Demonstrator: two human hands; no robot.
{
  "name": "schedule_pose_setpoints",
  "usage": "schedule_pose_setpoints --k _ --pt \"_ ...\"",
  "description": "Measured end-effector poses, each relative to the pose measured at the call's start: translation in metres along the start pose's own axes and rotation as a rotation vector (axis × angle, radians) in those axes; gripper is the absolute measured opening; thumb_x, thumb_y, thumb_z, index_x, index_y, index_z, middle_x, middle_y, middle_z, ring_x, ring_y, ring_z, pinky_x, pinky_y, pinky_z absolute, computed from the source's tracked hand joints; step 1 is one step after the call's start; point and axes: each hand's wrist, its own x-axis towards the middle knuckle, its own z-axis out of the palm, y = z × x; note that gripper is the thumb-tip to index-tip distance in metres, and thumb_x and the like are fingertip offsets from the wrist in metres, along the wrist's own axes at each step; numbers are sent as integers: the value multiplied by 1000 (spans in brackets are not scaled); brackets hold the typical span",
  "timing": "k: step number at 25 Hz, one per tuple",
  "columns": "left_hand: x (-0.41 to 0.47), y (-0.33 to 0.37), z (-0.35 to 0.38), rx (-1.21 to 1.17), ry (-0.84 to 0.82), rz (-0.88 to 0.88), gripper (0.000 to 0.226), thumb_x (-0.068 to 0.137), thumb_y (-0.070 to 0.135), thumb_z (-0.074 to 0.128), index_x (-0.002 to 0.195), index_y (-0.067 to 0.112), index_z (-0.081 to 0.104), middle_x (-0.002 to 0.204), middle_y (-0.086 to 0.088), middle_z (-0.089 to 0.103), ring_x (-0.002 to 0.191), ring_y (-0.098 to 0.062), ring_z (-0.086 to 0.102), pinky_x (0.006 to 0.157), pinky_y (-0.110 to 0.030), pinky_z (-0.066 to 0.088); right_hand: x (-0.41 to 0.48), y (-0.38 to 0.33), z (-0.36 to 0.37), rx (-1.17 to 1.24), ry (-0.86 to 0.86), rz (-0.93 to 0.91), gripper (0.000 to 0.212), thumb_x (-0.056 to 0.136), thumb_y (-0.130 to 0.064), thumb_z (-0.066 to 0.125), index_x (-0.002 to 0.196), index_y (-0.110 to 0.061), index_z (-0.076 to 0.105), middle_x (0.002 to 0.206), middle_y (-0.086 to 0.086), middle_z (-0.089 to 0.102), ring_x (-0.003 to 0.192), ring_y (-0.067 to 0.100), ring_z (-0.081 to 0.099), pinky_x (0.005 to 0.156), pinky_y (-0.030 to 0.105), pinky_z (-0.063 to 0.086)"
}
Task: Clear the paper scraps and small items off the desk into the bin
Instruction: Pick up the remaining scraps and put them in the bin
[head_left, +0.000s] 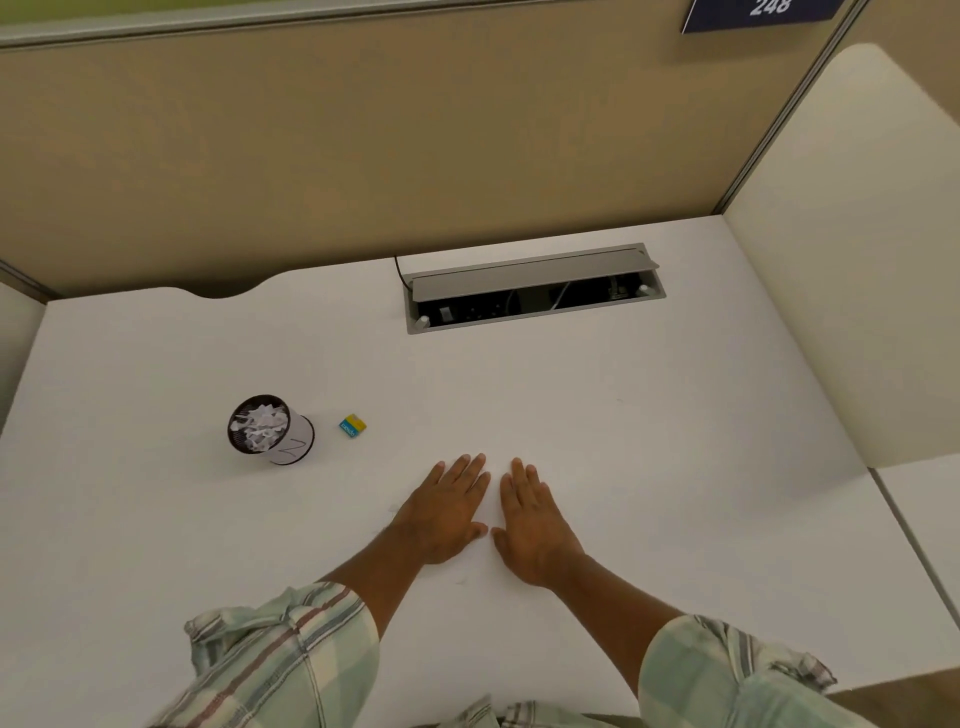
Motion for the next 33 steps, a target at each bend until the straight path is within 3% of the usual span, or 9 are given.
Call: schedule_pose_setpoints --k 9,12,14,16,19,21,24,28,33 --pt "-67 -35 37 -36 12 -29 74 101 60 17 161 18 4 169 -2 -7 157 -20 -6 125 -37 -6 -19 -68 32 -32 -44 -70 74 105 -39 30 158 -7 -11 164 13 -25 153 30 -21 125 40 -6" --pt "-82 -43 38 -314 184 -89 67 101 56 27 157 19 29 167 1 19 156 -18 14 123 -28 0 -17 -61 22 125 59 -45 64 104 -26 36 159 -4 10 169 16 3 156 31 5 127 39 13" --pt "-91 -54 40 -544 375 -222 47 100 34 54 143 14 53 153 -5 48 145 -24 40 122 -32 22 -15 -44 10 240 223 60 53 101 -19 42 152 -5 36 157 17 34 145 34 33 120 41 32" --pt "-97 -69 44 -658 510 -393 35 93 18 66 127 10 67 129 -10 66 123 -28 59 109 -36 43 -16 -24 -4 323 355 250 40 100 -14 46 139 -10 52 138 12 48 127 31 51 106 42 47" --pt "-107 -84 44 -757 452 -596 23 88 12 70 110 6 72 110 -12 70 101 -26 66 87 -28 48 -20 0 -15 356 343 498 28 98 -9 46 123 -12 58 124 13 51 110 31 61 91 41 54" --pt "-108 -87 45 -799 379 -648 16 86 12 72 100 5 74 102 -10 72 95 -25 66 80 -25 46 -21 9 -15 331 320 551 24 97 -6 45 117 -7 58 119 17 54 104 33 62 86 37 53" --pt "-107 -79 45 -872 318 -687 9 84 14 73 90 7 75 93 -7 73 89 -23 67 75 -25 47 -16 -2 -8 329 290 495 22 94 -1 44 110 -3 59 111 18 58 103 33 60 78 31 46" --pt "-93 -60 34 -951 279 -668 10 82 10 67 86 6 76 87 -4 73 84 -21 68 70 -23 49 -1 -44 5 342 255 349 21 96 -6 50 115 -6 60 114 15 59 109 31 58 85 29 45" --pt "-81 -51 28 -911 220 -561 24 92 8 56 102 8 78 112 -9 76 105 -22 70 85 -24 53 18 -93 15 292 86 150 31 92 -5 52 121 -9 61 118 13 57 109 28 59 83 21 42"
